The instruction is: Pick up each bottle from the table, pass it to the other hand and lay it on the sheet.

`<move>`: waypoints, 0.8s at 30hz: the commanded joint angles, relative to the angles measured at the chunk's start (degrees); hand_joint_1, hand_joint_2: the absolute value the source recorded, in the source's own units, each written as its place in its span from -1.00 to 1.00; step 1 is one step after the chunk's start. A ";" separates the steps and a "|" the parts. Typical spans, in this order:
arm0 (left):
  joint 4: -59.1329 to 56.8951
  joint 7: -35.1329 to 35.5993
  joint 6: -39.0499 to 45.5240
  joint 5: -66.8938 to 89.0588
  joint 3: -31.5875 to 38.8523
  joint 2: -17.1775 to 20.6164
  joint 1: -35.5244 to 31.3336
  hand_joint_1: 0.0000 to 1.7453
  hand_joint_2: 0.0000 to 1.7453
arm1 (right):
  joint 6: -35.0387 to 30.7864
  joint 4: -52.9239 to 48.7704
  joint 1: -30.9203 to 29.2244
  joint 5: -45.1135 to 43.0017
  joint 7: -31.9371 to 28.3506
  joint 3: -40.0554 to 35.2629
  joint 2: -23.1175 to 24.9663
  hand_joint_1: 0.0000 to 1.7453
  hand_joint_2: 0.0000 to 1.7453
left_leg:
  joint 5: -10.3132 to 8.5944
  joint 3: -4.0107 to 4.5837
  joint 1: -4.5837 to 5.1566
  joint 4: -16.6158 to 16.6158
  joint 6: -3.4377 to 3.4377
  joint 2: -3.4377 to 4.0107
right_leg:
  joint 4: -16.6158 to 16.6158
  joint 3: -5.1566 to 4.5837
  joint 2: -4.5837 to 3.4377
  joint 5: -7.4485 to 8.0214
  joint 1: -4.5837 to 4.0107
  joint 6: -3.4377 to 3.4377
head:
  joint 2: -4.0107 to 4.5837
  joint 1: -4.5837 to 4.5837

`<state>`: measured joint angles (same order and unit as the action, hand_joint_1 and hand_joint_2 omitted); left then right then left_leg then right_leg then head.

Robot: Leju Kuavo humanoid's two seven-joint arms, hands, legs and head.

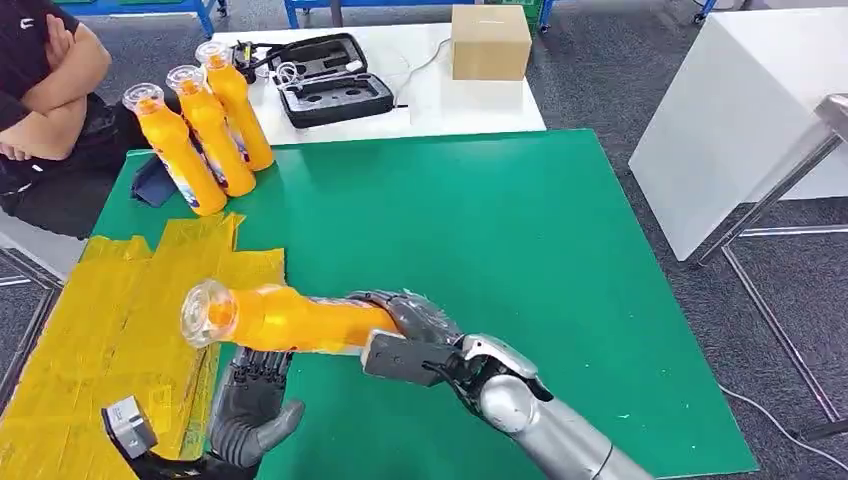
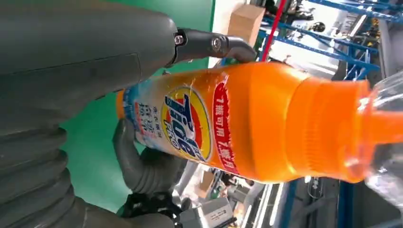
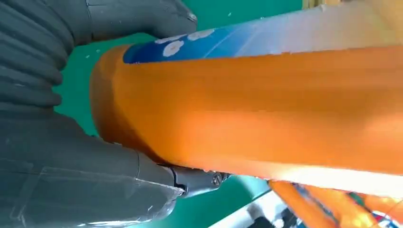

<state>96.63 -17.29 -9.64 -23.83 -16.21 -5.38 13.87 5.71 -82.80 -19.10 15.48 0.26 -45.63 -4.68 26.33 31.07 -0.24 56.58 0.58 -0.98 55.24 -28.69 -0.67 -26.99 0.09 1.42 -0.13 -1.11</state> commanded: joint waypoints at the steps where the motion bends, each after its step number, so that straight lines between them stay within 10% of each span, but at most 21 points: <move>1: -2.63 -1.68 2.28 3.38 -3.34 1.45 -2.82 -1.00 1.00 | -0.23 5.56 -4.62 -1.48 0.73 -5.70 1.89 1.00 1.00 | -0.02 -0.05 -0.01 -0.04 -0.02 0.16 | -0.05 0.03 -0.04 0.04 -0.01 0.01 | 0.00 -0.02; 24: -6.10 -1.43 2.55 0.43 3.10 -0.67 -4.84 -1.00 1.00 | 5.41 10.89 -5.50 0.21 -2.38 -21.14 3.44 1.00 1.00 | -0.03 0.03 -0.03 -0.07 -0.02 0.01 | -0.10 -0.03 0.09 0.01 -0.03 0.00 | 0.00 0.00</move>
<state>95.60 -19.30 -6.80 -23.06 -14.16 -5.11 12.62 9.70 -76.61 -22.41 15.08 -1.57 -59.80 -1.60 26.32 31.18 -0.25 56.58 0.58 -0.96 55.24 -28.84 -0.68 -26.99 0.09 1.42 -0.13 -1.11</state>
